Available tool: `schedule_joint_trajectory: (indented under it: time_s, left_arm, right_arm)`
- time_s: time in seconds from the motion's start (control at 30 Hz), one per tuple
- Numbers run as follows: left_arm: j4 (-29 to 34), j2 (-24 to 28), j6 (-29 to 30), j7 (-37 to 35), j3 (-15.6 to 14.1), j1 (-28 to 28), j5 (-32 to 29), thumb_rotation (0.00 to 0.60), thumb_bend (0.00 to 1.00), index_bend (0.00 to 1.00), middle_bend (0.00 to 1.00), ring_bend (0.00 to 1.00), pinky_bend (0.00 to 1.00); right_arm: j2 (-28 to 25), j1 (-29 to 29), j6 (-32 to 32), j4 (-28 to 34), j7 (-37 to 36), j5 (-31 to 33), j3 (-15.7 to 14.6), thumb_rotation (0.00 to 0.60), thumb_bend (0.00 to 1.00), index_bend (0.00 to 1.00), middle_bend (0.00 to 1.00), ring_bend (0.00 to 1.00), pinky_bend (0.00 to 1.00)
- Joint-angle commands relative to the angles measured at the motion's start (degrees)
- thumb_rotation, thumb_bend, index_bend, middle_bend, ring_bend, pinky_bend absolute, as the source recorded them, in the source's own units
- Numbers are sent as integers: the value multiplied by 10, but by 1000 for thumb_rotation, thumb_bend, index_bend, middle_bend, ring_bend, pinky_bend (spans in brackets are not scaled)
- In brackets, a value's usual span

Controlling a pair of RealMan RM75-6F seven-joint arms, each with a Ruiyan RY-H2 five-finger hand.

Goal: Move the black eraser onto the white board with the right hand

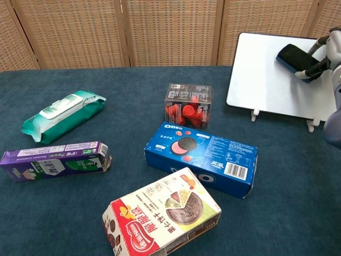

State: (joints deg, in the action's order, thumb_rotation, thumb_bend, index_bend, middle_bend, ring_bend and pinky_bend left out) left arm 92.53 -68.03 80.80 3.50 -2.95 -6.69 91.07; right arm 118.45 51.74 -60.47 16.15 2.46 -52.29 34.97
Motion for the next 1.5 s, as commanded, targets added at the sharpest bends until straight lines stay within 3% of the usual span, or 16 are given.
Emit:
schedule_joint_trajectory:
  time_s: [0.03,0.17,1.5]
  left_arm:
    - [0,0,0,0,0,0,0,600,137,0,0,0,0]
    - [0,0,0,1,0,0,0,600,138,0,0,0,0]
    - [3,0,0,5,-1,0,-1,600,138,0,0,0,0]
  right_arm:
    - [0,0,1,-1,-1,-1,0,600,241,534,0,0,0]
    - [-1,-1,1,-1,-4,-2,-1,600,188,534,0,0,0]
    - [-9,-8,10,2,-8,0,4,600,0,430,0,0,0]
